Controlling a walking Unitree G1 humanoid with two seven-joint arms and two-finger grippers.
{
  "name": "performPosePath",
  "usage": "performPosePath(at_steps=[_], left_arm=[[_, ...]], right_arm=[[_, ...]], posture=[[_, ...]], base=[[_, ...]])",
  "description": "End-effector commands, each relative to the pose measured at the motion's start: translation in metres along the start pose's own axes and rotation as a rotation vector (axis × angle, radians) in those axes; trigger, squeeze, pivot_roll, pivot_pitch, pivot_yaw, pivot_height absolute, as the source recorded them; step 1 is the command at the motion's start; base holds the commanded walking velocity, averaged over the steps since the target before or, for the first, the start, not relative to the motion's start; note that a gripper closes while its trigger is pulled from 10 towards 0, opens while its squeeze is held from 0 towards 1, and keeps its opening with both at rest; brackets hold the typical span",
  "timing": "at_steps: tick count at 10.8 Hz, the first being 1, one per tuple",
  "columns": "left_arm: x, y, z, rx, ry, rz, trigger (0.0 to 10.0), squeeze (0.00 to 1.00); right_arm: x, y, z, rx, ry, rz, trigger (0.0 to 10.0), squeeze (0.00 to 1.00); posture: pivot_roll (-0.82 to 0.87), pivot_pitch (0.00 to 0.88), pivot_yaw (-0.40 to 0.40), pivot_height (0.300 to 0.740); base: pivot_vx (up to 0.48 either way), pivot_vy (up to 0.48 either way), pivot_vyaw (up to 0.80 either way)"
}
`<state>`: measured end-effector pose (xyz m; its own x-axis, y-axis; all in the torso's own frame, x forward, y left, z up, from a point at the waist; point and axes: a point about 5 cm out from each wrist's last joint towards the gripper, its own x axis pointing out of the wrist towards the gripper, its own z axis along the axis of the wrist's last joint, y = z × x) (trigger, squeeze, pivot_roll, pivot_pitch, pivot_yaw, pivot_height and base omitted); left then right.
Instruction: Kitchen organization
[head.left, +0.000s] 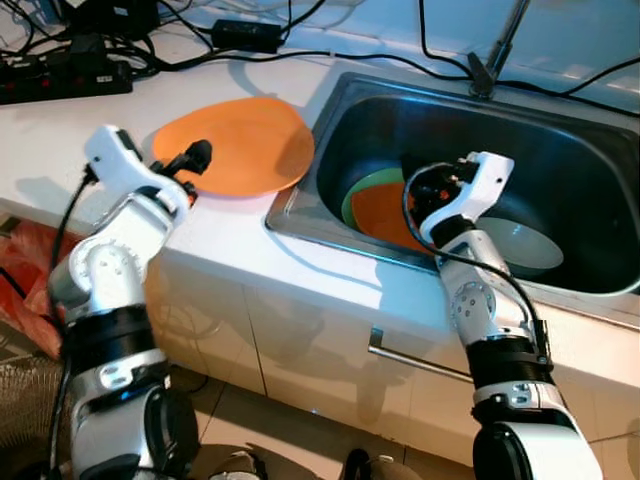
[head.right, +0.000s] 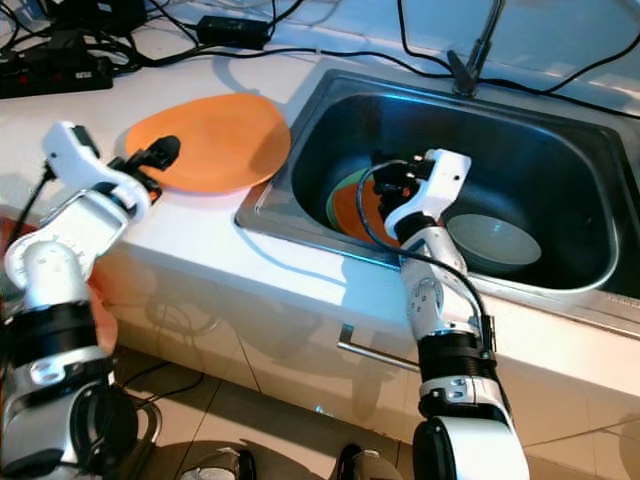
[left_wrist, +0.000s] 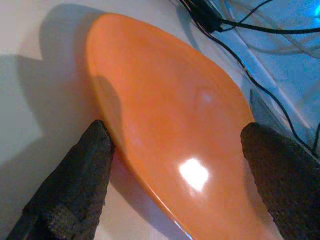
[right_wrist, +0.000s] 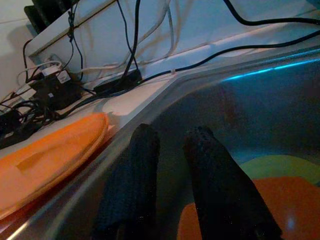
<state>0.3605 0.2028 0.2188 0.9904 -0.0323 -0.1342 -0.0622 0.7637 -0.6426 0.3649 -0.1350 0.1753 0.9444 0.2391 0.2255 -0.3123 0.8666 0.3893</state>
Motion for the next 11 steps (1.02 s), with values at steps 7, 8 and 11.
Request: performPosePath(at_steps=[7,8,11], left_arm=[[0.013,-0.025,-0.027,-0.225,0.009,-0.121,10.0,0.0],[0.014,-0.027,-0.033,-0.263,0.018,-0.128,10.0,0.0],[0.019,-0.028,-0.03,-0.285,-0.001,-0.096,10.0,0.0]], right_arm=[[0.002,0.001,0.007,-0.023,-0.01,0.006,10.0,0.0],[0.002,0.001,0.007,-0.025,-0.009,0.008,10.0,0.0],[0.001,0.0,0.007,-0.029,-0.008,0.004,10.0,0.0]], posture=[[0.03,0.137,-0.041,0.74],[0.02,0.138,-0.04,0.74],[0.03,0.135,-0.033,0.74]], base=[[0.0,0.0,0.0],[0.0,0.0,0.0],[0.0,0.0,0.0]])
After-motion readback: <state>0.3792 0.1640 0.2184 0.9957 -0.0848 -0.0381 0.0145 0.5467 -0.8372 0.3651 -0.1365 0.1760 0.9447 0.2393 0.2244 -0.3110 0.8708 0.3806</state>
